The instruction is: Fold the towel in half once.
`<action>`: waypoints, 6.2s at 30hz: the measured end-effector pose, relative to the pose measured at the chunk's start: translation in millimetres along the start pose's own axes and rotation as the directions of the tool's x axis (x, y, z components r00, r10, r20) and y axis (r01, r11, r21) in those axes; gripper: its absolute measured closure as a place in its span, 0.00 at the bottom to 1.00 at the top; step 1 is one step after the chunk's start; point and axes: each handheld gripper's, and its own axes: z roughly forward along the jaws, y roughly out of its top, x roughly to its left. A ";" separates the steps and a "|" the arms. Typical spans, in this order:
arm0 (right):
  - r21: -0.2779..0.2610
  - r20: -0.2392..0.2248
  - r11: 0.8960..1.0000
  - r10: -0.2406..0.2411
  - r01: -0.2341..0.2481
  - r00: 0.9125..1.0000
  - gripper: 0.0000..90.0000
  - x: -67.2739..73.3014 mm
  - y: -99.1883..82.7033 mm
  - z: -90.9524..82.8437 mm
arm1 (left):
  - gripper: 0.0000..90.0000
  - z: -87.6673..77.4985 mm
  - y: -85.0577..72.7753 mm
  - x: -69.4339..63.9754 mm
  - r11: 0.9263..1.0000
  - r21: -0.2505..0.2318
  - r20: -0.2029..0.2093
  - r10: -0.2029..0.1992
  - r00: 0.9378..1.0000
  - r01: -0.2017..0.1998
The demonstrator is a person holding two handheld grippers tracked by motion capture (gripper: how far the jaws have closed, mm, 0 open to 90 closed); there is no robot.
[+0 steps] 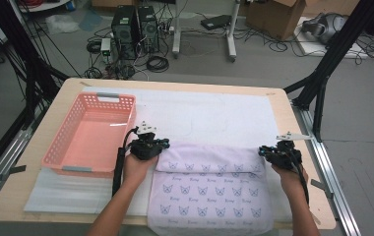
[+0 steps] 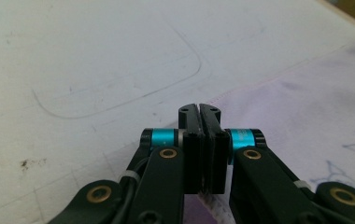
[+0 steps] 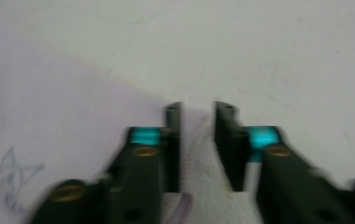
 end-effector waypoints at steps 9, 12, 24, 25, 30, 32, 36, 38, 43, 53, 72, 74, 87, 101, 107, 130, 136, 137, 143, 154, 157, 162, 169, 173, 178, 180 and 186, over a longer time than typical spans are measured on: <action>0.103 0.004 0.994 -0.028 0.028 1.000 0.84 6.4 2.8 28.2 | 0.97 -3.7 0.8 -0.1 1.000 -0.012 0.012 -0.019 1.000 0.019; 0.054 -0.004 0.997 -0.063 0.063 0.998 0.95 7.1 4.6 17.2 | 0.97 -12.1 1.8 -4.4 0.999 -0.032 0.033 -0.009 0.999 0.010; -0.146 -0.100 0.987 -0.081 0.066 0.992 0.95 25.3 -32.2 -54.6 | 0.97 -59.0 -30.5 -22.9 0.996 -0.088 0.143 0.041 0.989 -0.028; -0.149 -0.103 0.986 -0.087 0.071 0.991 0.95 28.2 -35.2 -59.4 | 0.97 -62.2 -33.8 -24.6 0.996 -0.086 0.143 0.043 0.989 -0.031; -0.161 -0.124 0.983 -0.108 0.087 0.986 0.95 36.8 -53.2 -79.1 | 0.97 -74.7 -51.2 -29.6 0.997 -0.077 0.169 0.045 0.985 -0.032; -0.153 -0.131 0.984 -0.113 0.093 0.985 0.95 39.3 -61.5 -84.6 | 0.97 -78.9 -57.2 -30.8 0.997 -0.072 0.178 0.037 0.983 -0.025; -0.136 -0.146 0.984 -0.135 0.116 0.980 0.95 42.1 -77.1 -94.2 | 0.97 -88.0 -68.9 -33.9 0.997 -0.063 0.196 0.044 0.980 -0.033; -0.127 -0.168 0.984 -0.143 0.122 0.975 0.95 44.0 -84.2 -99.1 | 0.97 -92.5 -73.7 -35.3 0.998 -0.062 0.201 0.041 0.979 -0.029; -0.046 -0.204 0.987 -0.162 0.156 0.965 0.95 46.0 -97.2 -100.9 | 0.97 -97.1 -84.2 -38.1 0.998 -0.042 0.210 0.048 0.976 -0.040; -0.142 -0.168 0.989 -0.049 0.024 0.985 0.69 32.3 -73.9 -101.0 | 0.46 -77.2 -66.5 -28.7 0.994 -0.098 0.105 0.050 0.993 -0.040; 0.019 -0.064 1.000 -0.014 0.015 0.998 0.83 29.8 -59.2 -29.4 | 0.46 -43.9 -53.0 -8.5 0.998 -0.066 0.067 -0.005 0.998 0.010; 0.022 -0.024 0.999 -0.047 0.047 0.999 0.98 29.6 -56.9 -25.0 | 0.46 -43.3 -54.8 -8.3 0.998 -0.064 0.064 -0.012 0.998 0.016; -0.084 0.048 0.995 0.053 -0.049 0.997 0.67 14.3 -58.5 -36.5 | 0.45 -36.9 -57.2 -7.0 1.000 0.000 0.052 -0.022 0.998 0.022; -0.048 0.022 0.999 0.022 -0.021 1.000 0.65 13.9 -59.4 -22.4 | 0.45 -33.7 -56.6 -6.1 0.999 0.028 0.051 -0.038 0.998 0.037; 0.004 0.000 1.000 -0.028 0.028 1.000 0.63 25.2 -59.8 -19.7 | 0.43 -31.9 -56.0 -5.3 0.998 0.046 0.033 -0.052 0.998 0.050; 0.040 -0.038 0.999 -0.027 0.028 0.999 0.91 32.5 -60.5 -23.0 | 0.94 -25.6 -54.7 -23.0 0.988 0.107 0.019 0.107 0.994 -0.108; -0.002 -0.057 1.000 -0.001 0.001 0.998 0.95 26.7 -55.7 -22.8 | 0.96 -22.5 -46.1 -17.8 0.998 0.050 -0.014 0.034 0.999 -0.034; -0.013 -0.056 1.000 -0.002 0.001 0.998 0.95 26.0 -53.3 -22.6 | 0.96 -20.8 -43.2 -17.0 0.999 0.032 -0.016 0.020 1.000 -0.020; -0.058 -0.046 0.998 0.016 -0.019 0.999 0.95 15.7 -34.6 -18.1 | 0.96 -13.7 -13.5 -9.9 1.000 -0.012 -0.054 -0.009 0.998 0.008; -0.099 0.019 0.995 -0.033 0.034 0.999 0.95 -4.5 22.8 1.5 | 0.96 17.8 34.7 18.3 0.997 -0.068 -0.102 -0.053 0.993 0.046; -0.098 0.027 0.994 -0.039 0.041 0.999 0.95 -9.5 34.7 11.1 | 0.96 26.4 39.4 26.8 0.996 -0.060 -0.113 -0.076 0.991 0.069; -0.086 0.030 0.996 -0.028 0.031 0.999 0.95 -14.8 48.2 30.5 | 0.96 33.9 35.7 39.7 0.990 -0.079 -0.129 -0.128 0.983 0.118; -0.068 0.037 0.998 -0.013 0.016 0.999 0.95 -16.6 53.8 51.6 | 0.95 39.8 30.6 44.9 0.994 -0.068 -0.122 -0.091 0.988 0.084; -0.053 0.025 0.999 0.002 -0.001 1.000 0.85 -16.1 52.1 55.5 | 0.80 41.6 29.4 42.8 0.996 -0.043 -0.087 -0.085 0.993 0.081; -0.065 -0.004 0.998 -0.012 0.011 1.000 0.78 -12.5 54.1 47.1 | 0.66 36.1 27.5 34.6 0.997 -0.033 -0.051 -0.071 0.996 0.069; -0.055 -0.026 0.998 -0.015 0.013 1.000 0.77 -10.8 54.0 43.6 | 0.66 31.7 25.2 31.0 0.997 -0.038 -0.037 -0.065 0.997 0.063; -0.031 -0.095 0.998 -0.053 0.050 0.994 0.75 -0.5 49.4 35.3 | 0.66 20.7 17.1 20.0 1.000 -0.012 -0.007 -0.019 1.000 0.019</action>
